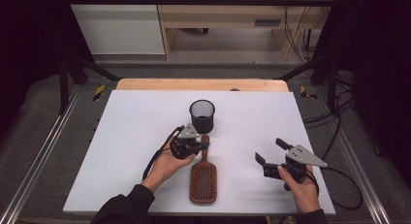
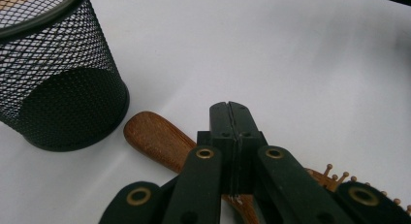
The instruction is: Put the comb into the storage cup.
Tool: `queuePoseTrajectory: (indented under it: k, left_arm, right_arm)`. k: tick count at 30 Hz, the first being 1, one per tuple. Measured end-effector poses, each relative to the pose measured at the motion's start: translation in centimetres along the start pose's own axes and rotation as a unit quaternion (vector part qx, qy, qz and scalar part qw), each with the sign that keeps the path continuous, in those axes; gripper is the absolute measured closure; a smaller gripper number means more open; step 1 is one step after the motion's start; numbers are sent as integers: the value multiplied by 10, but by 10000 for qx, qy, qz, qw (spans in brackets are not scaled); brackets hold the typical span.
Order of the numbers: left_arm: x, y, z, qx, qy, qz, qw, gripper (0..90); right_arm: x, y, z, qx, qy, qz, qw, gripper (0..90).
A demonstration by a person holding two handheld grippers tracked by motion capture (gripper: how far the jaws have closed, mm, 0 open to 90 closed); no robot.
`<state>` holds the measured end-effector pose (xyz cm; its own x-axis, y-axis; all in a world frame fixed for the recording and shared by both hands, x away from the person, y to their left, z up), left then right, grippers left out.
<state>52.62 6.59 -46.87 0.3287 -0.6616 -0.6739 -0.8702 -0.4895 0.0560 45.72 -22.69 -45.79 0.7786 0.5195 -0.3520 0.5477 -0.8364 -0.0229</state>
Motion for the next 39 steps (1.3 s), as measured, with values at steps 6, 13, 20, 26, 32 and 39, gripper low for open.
queuePoseTrajectory:
  k: [6, 13, 20, 26, 32, 39]
  left_arm:
    - [13, 0, -2, 64, -216, 145, 9996, 900]
    - [34, 2, 2, 137, -754, 248, 9968, 900]
    - [35, -2, 4, 188, -1013, 153, 9946, 900]
    - [26, -8, 10, 148, -1035, 34, 9945, 900]
    - [14, -15, 22, 100, -1136, -68, 9934, 900]
    - [1, -17, 35, -24, -1176, -124, 9930, 900]
  right_arm:
    - [2, 0, 1, -15, -46, -7, 10000, 65]
    - [1, 0, 1, 12, -33, -21, 10000, 66]
    - [1, 0, 1, 19, -35, -28, 10000, 67]
    - [1, -1, 1, 17, -32, -43, 10000, 67]
    - [1, -1, 0, 17, -28, -53, 10000, 68]
    - [0, -1, 0, 22, 1, -56, 10000, 68]
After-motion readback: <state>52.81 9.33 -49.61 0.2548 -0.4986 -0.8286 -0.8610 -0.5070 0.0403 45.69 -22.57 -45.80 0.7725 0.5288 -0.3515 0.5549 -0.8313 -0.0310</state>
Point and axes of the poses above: each handheld gripper's, and its own axes: x roughly forward along the jaws, z roughly out of its underside, y roughly to its right, the point moved 4 cm from there along x, roughly forward along the jaws, and after that the axes turned 7 degrees about -y, right-handed, at the moved point
